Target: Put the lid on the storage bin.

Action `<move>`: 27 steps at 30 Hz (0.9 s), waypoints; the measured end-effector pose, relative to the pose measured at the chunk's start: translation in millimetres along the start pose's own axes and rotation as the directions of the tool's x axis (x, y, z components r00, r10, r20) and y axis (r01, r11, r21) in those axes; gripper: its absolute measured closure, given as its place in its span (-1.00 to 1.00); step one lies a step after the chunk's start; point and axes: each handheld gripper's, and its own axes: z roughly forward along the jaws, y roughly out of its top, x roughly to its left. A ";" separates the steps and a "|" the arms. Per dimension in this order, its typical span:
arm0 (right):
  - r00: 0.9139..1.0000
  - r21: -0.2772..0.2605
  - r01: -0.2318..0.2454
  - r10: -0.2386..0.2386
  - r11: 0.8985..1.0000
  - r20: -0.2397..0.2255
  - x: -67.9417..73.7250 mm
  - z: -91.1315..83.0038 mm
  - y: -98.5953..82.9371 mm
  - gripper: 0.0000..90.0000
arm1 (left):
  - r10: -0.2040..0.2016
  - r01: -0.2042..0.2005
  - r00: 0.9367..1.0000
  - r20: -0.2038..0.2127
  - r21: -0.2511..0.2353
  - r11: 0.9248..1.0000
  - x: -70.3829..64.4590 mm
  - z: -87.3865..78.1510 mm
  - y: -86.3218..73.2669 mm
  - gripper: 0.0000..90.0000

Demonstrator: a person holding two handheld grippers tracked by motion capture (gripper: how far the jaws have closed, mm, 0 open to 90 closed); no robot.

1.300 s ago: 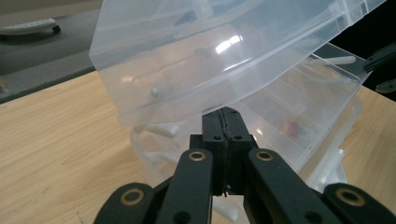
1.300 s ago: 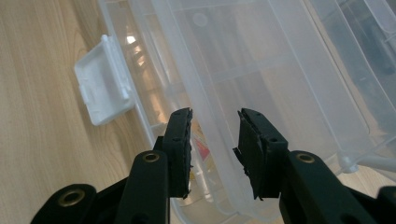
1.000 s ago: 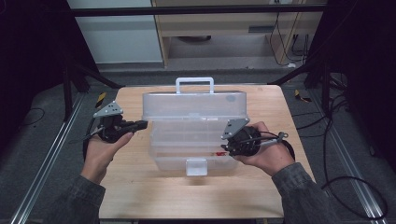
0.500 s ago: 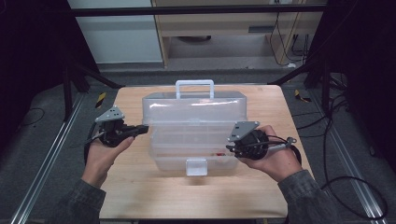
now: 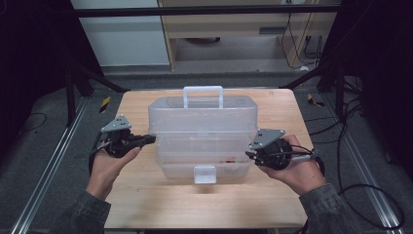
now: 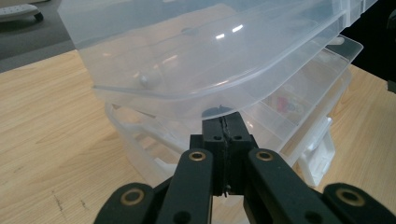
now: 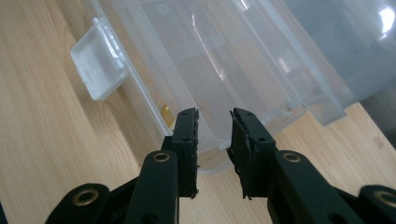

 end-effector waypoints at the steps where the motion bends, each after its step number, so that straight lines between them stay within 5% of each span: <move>1: 1.000 0.000 -0.002 0.002 1.000 0.003 -0.6 -0.6 -1.0 0.59 | -0.007 0.007 1.000 -0.002 0.008 1.000 -0.9 -0.8 -0.8 0.99; 27: 0.998 0.036 -0.051 0.050 0.998 0.031 -9.3 -2.8 -21.9 0.59 | -0.001 0.001 1.000 0.006 0.025 1.000 -4.9 0.6 -14.2 0.99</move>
